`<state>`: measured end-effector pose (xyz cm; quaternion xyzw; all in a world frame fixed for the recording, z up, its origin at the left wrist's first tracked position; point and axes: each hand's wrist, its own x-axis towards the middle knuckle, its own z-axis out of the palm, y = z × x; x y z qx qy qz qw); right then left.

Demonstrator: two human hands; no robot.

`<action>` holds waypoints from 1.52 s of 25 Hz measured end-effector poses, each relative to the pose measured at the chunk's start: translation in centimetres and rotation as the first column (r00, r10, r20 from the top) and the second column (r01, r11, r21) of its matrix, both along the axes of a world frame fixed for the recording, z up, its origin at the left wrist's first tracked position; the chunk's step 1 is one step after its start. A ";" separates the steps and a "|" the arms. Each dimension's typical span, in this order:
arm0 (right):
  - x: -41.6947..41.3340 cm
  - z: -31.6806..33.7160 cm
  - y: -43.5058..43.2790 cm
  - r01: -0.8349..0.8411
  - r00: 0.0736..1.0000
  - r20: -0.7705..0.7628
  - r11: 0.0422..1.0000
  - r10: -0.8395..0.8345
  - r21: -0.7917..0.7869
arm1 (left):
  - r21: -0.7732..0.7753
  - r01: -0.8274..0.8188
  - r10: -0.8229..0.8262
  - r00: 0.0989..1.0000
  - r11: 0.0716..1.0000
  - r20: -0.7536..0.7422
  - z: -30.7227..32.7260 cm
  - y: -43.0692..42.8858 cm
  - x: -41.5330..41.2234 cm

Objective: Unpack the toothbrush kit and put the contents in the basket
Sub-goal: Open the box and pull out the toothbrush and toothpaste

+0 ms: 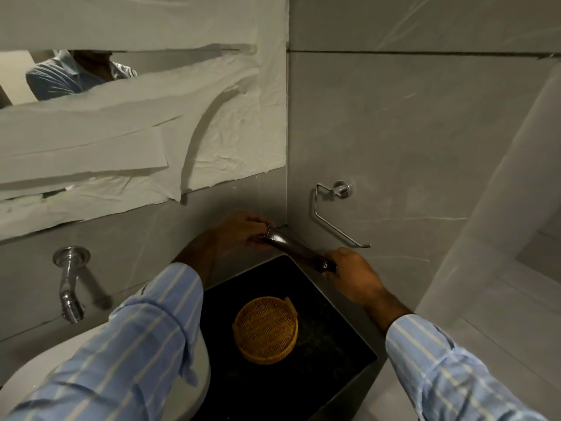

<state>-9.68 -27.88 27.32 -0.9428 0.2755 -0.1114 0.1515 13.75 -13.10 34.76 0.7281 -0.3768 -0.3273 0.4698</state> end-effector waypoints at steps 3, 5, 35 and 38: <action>0.4 0.2 0.0 -0.021 1.000 -0.003 1.000 0.021 -0.023 | 0.047 0.001 -0.006 0.994 0.999 0.111 0.1 -0.1 0.4; 0.6 0.2 0.0 -0.042 0.999 -0.005 0.999 0.042 -0.028 | 0.061 -0.021 0.011 0.985 0.998 0.170 0.2 -0.1 0.4; 7.9 1.7 4.7 -0.472 0.693 0.232 -0.186 -0.683 0.862 | -0.219 -0.317 0.280 0.942 0.923 -0.183 -5.8 1.9 -2.7; 8.2 1.9 4.5 -0.467 0.690 0.315 -0.069 -0.651 0.881 | -0.217 -0.390 0.386 0.920 0.895 -0.063 -6.7 1.4 -2.6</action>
